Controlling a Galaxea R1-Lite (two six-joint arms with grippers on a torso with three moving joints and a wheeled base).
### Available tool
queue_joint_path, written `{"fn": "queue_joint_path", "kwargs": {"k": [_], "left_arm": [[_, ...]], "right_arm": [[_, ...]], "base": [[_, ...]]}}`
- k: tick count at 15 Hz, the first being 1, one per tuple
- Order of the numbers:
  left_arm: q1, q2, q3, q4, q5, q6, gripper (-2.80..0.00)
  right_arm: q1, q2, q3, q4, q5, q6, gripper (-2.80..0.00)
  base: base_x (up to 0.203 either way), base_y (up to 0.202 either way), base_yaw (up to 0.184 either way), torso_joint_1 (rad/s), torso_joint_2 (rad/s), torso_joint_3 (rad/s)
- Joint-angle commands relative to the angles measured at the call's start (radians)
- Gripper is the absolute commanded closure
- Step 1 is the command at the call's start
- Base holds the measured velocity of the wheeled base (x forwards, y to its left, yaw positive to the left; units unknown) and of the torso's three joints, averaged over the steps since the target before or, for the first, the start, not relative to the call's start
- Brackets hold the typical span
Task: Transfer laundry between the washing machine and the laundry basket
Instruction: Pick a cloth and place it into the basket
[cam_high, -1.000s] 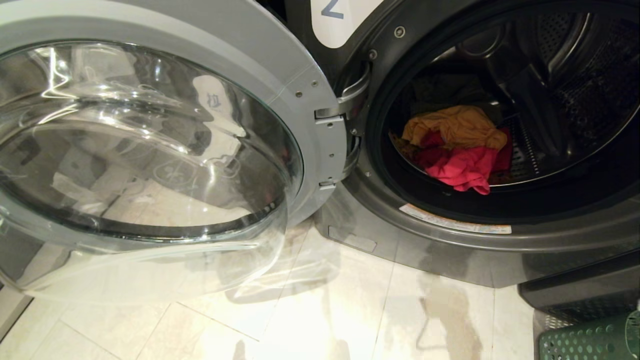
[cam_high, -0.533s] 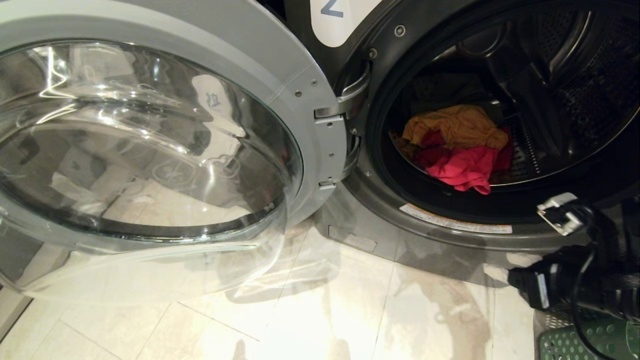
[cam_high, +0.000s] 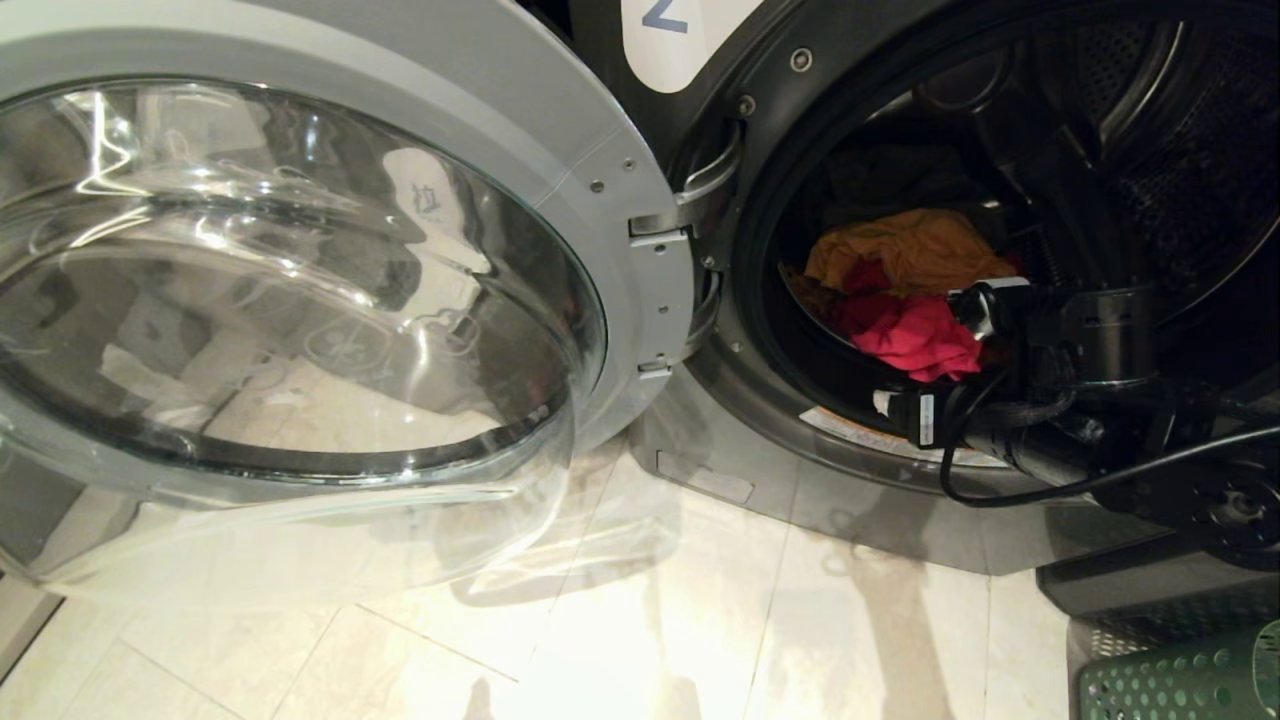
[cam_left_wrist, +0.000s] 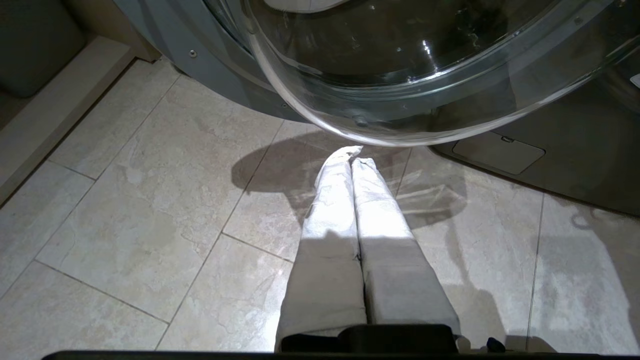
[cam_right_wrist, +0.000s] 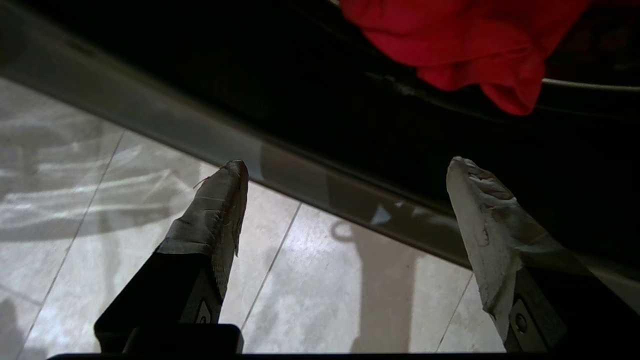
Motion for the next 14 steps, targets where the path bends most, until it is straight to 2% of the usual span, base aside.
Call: {"fn": "queue_joint_path", "kwargs": {"k": [1, 7, 14], "left_arm": [[0.000, 0.000, 0.040, -0.001, 0.000, -0.001, 0.00], [0.000, 0.001, 0.040, 0.000, 0.000, -0.002, 0.00], [0.000, 0.000, 0.040, 0.000, 0.002, 0.000, 0.00]], "right_arm": [[-0.002, 0.076, -0.050, -0.024, -0.057, 0.004, -2.80], [-0.062, 0.206, -0.230, -0.059, -0.143, 0.000, -2.80], [-0.123, 0.346, -0.330, -0.074, -0.143, 0.003, -2.80]], "base": [[0.000, 0.000, 0.000, 0.000, 0.00, 0.000], [0.000, 0.000, 0.000, 0.000, 0.00, 0.000], [0.000, 0.000, 0.000, 0.000, 0.00, 0.000]]}}
